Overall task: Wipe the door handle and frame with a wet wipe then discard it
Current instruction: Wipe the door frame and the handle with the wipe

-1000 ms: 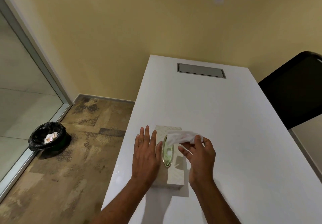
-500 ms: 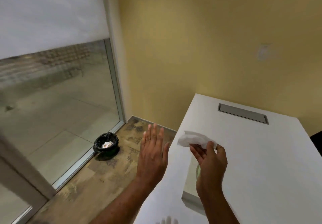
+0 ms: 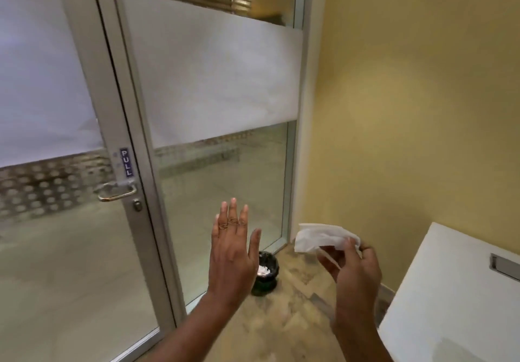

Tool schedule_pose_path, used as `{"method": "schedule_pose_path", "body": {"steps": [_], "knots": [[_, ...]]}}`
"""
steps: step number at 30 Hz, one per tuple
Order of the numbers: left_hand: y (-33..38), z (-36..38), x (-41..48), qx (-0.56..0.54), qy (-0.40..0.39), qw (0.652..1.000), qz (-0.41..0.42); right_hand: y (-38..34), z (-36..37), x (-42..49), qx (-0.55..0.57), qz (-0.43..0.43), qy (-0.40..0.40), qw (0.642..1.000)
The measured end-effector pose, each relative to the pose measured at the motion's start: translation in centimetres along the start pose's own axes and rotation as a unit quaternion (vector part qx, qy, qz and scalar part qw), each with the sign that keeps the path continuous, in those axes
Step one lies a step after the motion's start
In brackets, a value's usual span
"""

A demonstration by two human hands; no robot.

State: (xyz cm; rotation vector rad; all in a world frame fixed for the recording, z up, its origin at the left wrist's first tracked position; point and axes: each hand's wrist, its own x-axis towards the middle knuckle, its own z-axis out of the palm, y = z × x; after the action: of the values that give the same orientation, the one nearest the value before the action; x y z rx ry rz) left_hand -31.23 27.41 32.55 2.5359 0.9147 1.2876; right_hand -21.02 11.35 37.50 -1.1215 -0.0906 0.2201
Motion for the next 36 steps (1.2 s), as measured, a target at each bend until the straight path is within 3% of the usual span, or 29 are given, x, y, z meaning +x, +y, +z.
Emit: {"method": "schedule_pose_path", "body": {"steps": [6,13,20,29,36], "knots": [[-11.1,-6.7,3.4,0.078,0.048,0.995,-0.029,3.9,11.2,-3.4,0.082,0.066,-0.087,0.991],[-19.1,-10.5,6.3,0.131,0.085,0.985,-0.079,7.6,20.8,-4.0,0.143,0.117,-0.165,0.969],[-24.3,-10.7,10.0,0.183,0.111,0.97,-0.112,10.6,27.7,-0.4,0.179,0.199,-0.227,0.936],[-30.2,-8.8,14.4,0.251,0.119,0.945,-0.17,13.9,36.1,5.5,0.207,0.338,-0.303,0.867],[-36.1,-7.6,18.3,0.294,0.102,0.933,-0.182,18.4,43.1,7.1,0.148,0.344,-0.327,0.868]]}}
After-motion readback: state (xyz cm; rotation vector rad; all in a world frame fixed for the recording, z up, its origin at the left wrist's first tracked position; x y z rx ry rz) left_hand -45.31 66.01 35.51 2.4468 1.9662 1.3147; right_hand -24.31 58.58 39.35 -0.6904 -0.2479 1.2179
